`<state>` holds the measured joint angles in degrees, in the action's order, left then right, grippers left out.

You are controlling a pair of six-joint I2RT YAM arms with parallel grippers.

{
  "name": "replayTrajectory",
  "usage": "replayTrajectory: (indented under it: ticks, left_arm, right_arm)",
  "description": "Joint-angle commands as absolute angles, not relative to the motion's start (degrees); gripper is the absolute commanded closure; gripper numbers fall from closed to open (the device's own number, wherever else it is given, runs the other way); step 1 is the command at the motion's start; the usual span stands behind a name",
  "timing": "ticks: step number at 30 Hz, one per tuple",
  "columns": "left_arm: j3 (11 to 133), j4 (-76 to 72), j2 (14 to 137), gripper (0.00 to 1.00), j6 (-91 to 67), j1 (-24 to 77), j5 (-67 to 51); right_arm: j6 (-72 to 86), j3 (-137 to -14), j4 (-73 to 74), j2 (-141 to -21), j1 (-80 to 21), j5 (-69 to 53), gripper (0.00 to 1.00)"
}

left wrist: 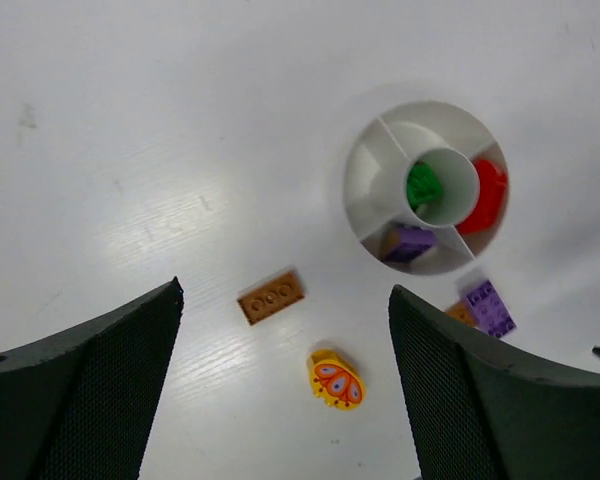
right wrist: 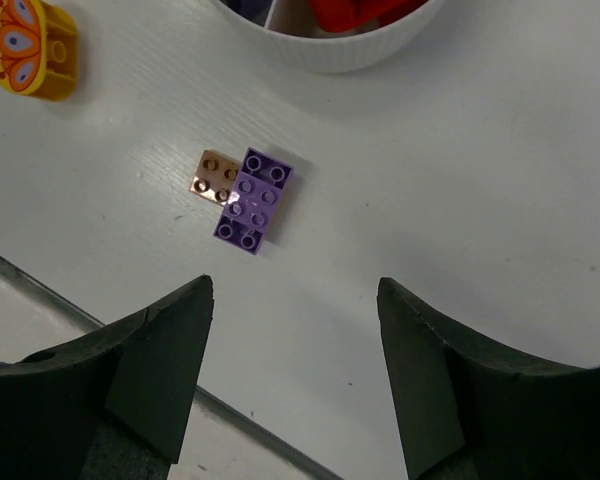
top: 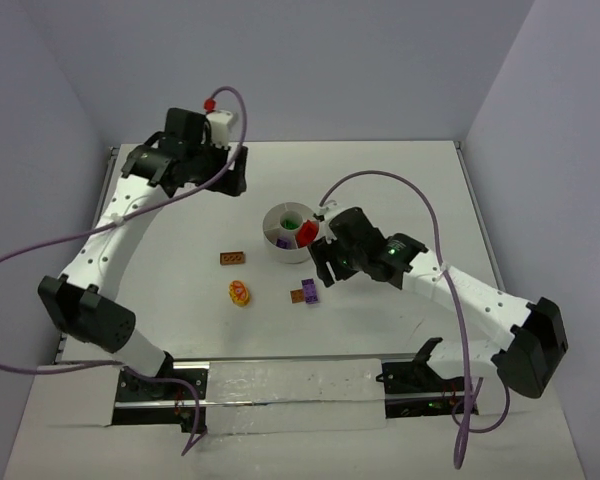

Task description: Sort the legos into containers by color

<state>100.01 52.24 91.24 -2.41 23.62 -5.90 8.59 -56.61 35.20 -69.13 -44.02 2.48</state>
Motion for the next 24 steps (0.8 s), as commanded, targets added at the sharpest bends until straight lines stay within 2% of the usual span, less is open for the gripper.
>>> replayTrajectory:
  ticks: [1,10,24]
  left_arm:
    - [95.4,44.0,86.5,0.05,-8.4,17.9,-3.3]
    - [88.9,40.4,81.9,0.03,-9.3,13.8,-3.6]
    - [87.8,38.3,80.4,0.02,-8.9,13.4,-3.0]
  right_arm:
    - [19.9,-58.7,33.7,-73.7,-45.6,7.4,0.27]
    - [22.7,-61.9,32.8,-82.0,-49.7,8.2,0.24]
    - [24.5,-61.6,30.3,-90.6,-50.4,6.1,0.28]
